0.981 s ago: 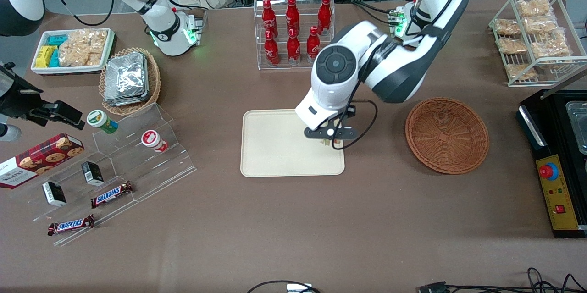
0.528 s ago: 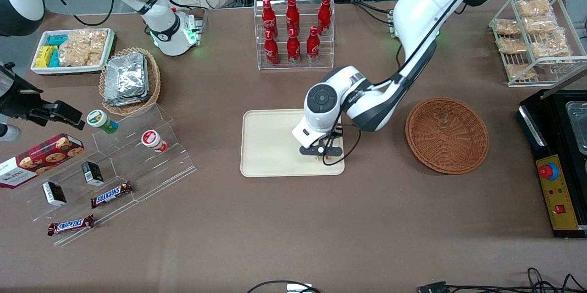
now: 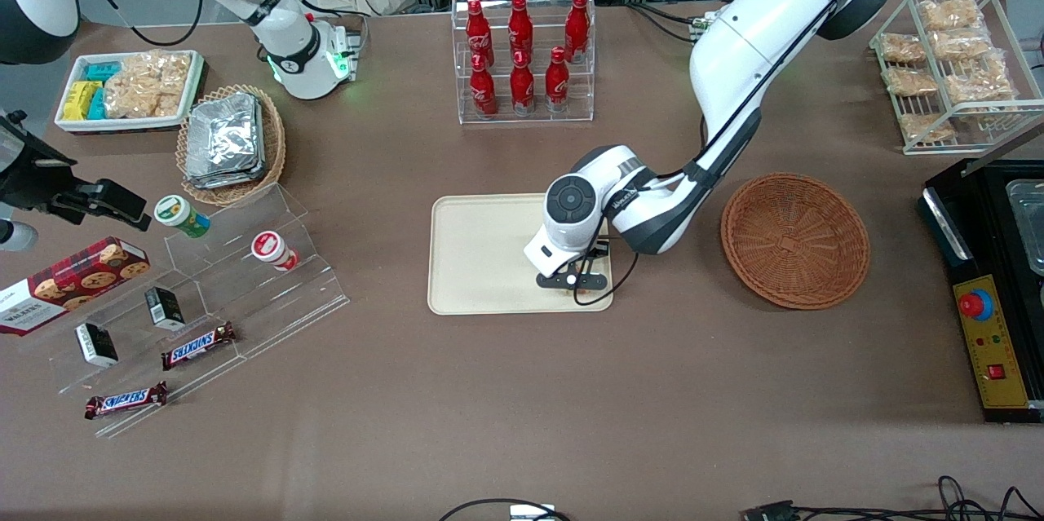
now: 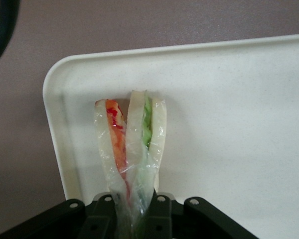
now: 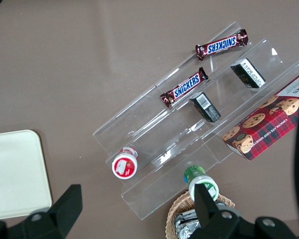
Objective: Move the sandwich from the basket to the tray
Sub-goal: 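Lower the sandwich onto the tray and open the left gripper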
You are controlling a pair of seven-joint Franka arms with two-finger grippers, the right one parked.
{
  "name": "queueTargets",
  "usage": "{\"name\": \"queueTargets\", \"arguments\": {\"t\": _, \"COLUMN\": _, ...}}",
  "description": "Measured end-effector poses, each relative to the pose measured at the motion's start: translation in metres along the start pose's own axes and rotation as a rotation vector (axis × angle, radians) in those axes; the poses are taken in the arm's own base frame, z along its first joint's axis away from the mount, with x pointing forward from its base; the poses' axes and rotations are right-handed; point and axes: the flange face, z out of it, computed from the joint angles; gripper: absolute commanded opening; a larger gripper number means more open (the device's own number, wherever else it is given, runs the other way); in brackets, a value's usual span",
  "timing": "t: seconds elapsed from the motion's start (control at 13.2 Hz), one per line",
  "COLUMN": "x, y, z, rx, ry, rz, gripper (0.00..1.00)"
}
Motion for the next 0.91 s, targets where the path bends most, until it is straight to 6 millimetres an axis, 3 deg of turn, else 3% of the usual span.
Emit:
{"name": "queueTargets", "arguments": {"t": 0.15, "x": 0.0013, "y": -0.0017, "z": 0.0000, "rx": 0.000, "ry": 0.000, "rz": -0.019, "gripper": 0.20}}
{"name": "queueTargets", "arguments": {"t": 0.23, "x": 0.0016, "y": -0.0021, "z": 0.0000, "rx": 0.000, "ry": 0.000, "rz": -0.024, "gripper": 0.32}}
{"name": "queueTargets", "arguments": {"t": 0.3, "x": 0.0017, "y": -0.0022, "z": 0.0000, "rx": 0.000, "ry": 0.000, "rz": -0.027, "gripper": 0.77}}
{"name": "queueTargets", "arguments": {"t": 0.38, "x": 0.0018, "y": -0.0023, "z": -0.0001, "rx": 0.000, "ry": 0.000, "rz": -0.031, "gripper": 1.00}}
{"name": "queueTargets", "arguments": {"t": 0.91, "x": 0.0041, "y": -0.0022, "z": -0.0074, "rx": -0.006, "ry": 0.011, "rz": -0.056, "gripper": 1.00}}
